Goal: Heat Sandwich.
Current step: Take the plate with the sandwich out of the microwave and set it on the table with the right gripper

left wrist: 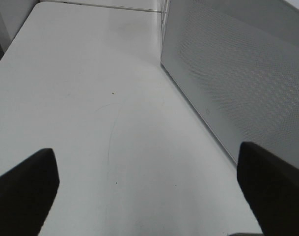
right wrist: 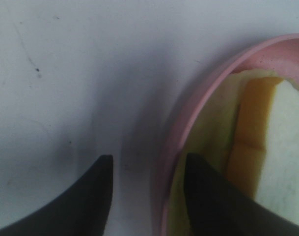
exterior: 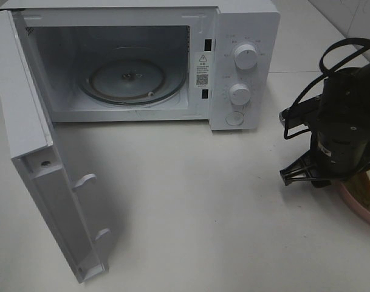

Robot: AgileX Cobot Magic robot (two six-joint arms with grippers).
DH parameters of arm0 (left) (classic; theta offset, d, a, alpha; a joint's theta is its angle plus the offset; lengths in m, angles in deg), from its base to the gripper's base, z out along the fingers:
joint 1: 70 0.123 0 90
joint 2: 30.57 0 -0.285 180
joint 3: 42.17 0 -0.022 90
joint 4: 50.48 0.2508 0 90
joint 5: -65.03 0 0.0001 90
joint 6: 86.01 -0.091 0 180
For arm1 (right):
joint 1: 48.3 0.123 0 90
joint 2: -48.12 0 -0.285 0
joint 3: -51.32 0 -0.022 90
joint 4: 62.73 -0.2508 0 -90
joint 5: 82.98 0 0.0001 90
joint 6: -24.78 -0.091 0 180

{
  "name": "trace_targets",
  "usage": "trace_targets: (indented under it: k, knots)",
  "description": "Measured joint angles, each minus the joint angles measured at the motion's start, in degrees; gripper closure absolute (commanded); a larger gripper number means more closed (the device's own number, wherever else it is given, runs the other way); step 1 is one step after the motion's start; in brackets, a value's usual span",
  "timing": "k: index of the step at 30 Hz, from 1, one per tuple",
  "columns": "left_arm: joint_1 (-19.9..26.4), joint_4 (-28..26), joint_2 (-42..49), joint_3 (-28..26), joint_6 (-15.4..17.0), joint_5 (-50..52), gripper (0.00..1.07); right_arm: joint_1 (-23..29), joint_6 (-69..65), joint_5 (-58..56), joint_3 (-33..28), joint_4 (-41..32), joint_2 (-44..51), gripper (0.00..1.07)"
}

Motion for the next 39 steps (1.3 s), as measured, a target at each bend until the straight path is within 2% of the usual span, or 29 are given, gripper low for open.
trace_targets:
  k: [3,11,16,20,25,29,30,31,33,34,35,38,39]
  knots:
    - [0.0,0.0,0.0,0.0,0.0,0.0,0.16,0.0,1.5,1.3,0.0,-1.1,0.6,0.55]
    - [0.0,0.0,0.0,0.0,0.0,0.0,0.16,0.0,4.5,5.1,0.0,-5.2,5.4,0.41]
    - [0.0,0.0,0.0,0.0,0.0,0.0,0.16,0.0,5.2,4.7,0.2,-7.6,8.1,0.39]
    - [0.0,0.0,0.0,0.0,0.0,0.0,0.16,0.0,7.8,1.1,2.3,-11.0,10.4,0.39]
    - [0.0,0.0,0.0,0.0,0.0,0.0,0.16,-0.3,14.5,-6.8,8.1,-14.7,12.7,0.39]
    - [0.0,0.0,0.0,0.0,0.0,0.0,0.16,-4.0,25.0,-12.4,14.4,-24.9,13.1,0.39]
    - [0.0,0.0,0.0,0.0,0.0,0.0,0.16,-4.0,25.0,-12.4,14.4,-24.9,13.1,0.39]
    - [0.0,0.0,0.0,0.0,0.0,0.0,0.16,-6.2,29.9,-13.8,16.3,-30.0,13.1,0.39]
    - [0.0,0.0,0.0,0.0,0.0,0.0,0.16,-8.8,35.2,-15.0,17.7,-34.8,13.1,0.39]
    - [0.0,0.0,0.0,0.0,0.0,0.0,0.16,-8.8,35.2,-15.0,17.7,-34.8,13.1,0.39]
    - [0.0,0.0,0.0,0.0,0.0,0.0,0.16,-11.3,39.5,-16.2,18.8,-40.0,13.1,0.39]
    - [0.0,0.0,0.0,0.0,0.0,0.0,0.16,-16.3,47.3,-19.7,20.6,-48.4,13.1,0.39]
    - [0.0,0.0,0.0,0.0,0.0,0.0,0.16,-16.3,47.3,-19.7,20.6,-48.4,13.1,0.39]
